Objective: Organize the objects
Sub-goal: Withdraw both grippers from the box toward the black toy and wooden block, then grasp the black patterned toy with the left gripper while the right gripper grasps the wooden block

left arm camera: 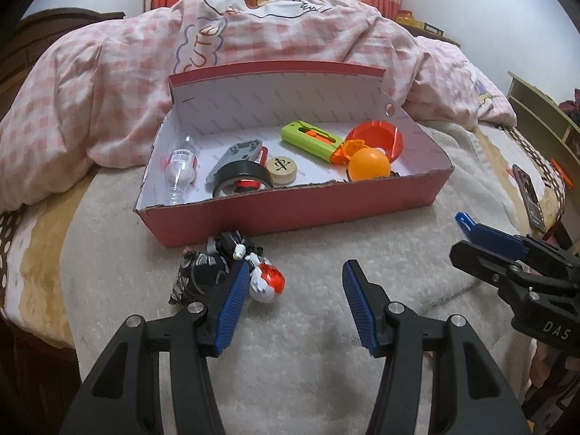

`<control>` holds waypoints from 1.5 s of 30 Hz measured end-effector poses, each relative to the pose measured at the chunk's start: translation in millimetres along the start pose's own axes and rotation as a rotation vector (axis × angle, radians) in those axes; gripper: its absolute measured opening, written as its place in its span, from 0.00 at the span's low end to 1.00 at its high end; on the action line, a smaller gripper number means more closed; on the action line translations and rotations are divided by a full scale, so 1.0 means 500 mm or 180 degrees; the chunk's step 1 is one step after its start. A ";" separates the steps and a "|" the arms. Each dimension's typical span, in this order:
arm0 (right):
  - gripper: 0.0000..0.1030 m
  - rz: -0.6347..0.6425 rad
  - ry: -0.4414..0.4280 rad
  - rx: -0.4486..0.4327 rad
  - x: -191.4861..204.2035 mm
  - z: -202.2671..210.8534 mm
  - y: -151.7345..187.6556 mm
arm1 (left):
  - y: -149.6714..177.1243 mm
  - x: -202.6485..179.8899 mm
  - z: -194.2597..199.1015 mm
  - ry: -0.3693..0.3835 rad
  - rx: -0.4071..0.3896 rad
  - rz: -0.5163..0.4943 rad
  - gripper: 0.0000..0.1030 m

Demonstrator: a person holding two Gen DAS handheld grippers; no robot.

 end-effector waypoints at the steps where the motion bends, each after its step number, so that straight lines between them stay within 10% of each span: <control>1: 0.51 -0.0004 0.0003 0.0012 -0.003 0.003 0.004 | 0.003 -0.002 0.002 0.0004 0.0001 -0.0009 0.52; 18: 0.50 0.0613 -0.0413 0.0304 0.103 0.023 0.098 | 0.024 0.024 0.037 -0.0043 -0.0054 0.0044 0.52; 27: 0.15 0.0726 -0.0252 0.0370 0.112 0.002 0.119 | 0.032 0.099 0.053 -0.0220 -0.0088 0.0254 0.52; 45: 0.15 0.0618 -0.0342 0.0441 0.102 -0.011 0.117 | 0.035 0.129 -0.023 -0.0320 0.0131 0.0205 0.52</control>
Point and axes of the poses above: each gripper's, at about its wrist camera, not at the fingertips, and z roughly against the way its jaws point, x to its left, y to its underside, the point moved 6 cm from there along -z, roughly the way its jaws point, and after that the axes turned 10 degrees about y, right-handed, at the moved point
